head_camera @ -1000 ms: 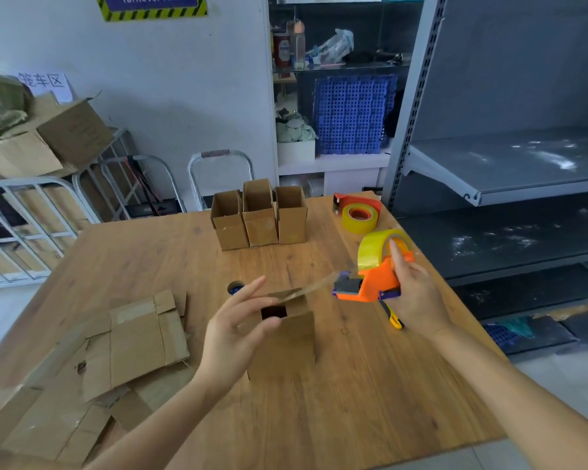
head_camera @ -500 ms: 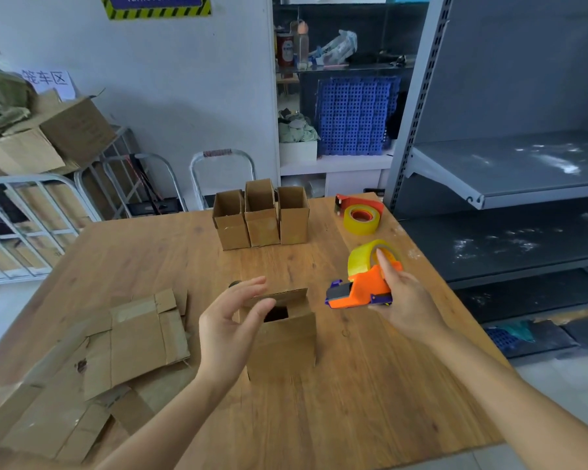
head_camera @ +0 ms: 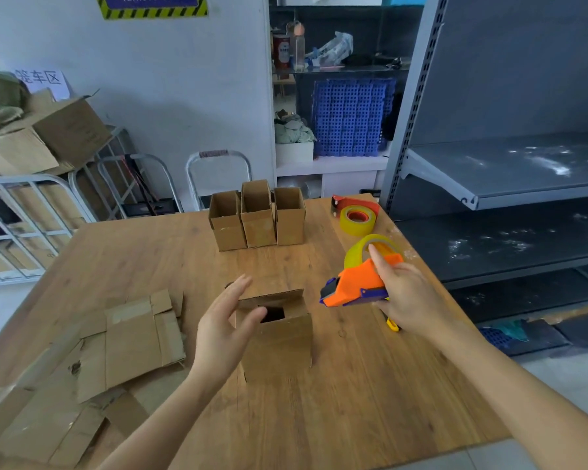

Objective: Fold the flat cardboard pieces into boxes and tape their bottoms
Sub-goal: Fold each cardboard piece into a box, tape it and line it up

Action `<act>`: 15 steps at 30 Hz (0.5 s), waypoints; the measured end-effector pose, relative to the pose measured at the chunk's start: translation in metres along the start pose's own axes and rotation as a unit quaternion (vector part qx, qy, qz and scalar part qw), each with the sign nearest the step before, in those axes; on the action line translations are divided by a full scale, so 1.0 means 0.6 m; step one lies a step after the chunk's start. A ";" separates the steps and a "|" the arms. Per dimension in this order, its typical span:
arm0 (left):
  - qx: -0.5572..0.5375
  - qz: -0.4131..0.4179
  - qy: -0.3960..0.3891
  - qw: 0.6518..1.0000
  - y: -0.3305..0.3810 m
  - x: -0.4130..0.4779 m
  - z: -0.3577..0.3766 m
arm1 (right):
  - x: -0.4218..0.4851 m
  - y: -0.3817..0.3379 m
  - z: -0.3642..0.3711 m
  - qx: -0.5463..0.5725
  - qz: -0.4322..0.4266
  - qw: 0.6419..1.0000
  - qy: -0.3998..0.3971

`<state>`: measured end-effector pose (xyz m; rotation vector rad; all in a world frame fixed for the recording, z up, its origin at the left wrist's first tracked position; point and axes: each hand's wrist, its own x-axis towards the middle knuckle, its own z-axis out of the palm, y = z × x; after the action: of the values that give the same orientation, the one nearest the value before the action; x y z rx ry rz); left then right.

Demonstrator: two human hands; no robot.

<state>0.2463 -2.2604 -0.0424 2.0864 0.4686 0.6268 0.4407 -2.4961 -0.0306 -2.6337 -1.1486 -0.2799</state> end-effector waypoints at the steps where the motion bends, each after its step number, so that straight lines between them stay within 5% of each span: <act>1: -0.069 -0.005 0.038 0.997 0.010 -0.001 0.000 | -0.001 -0.003 -0.001 0.005 0.010 1.000 0.002; 4: -0.179 0.011 0.087 0.980 0.047 -0.006 0.001 | 0.001 -0.017 0.004 0.041 0.031 0.999 -0.001; 7: -0.222 0.075 0.014 0.972 0.082 -0.012 0.011 | 0.004 -0.032 0.016 0.121 0.052 0.991 -0.013; 15: -0.025 0.163 -0.109 0.980 0.100 -0.001 0.016 | -0.004 -0.041 0.018 0.158 -0.017 0.986 0.049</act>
<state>0.2570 -2.2994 0.0028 2.1713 -0.0146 0.5787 0.4214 -2.4783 -0.0378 -2.2997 -1.1059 -0.2114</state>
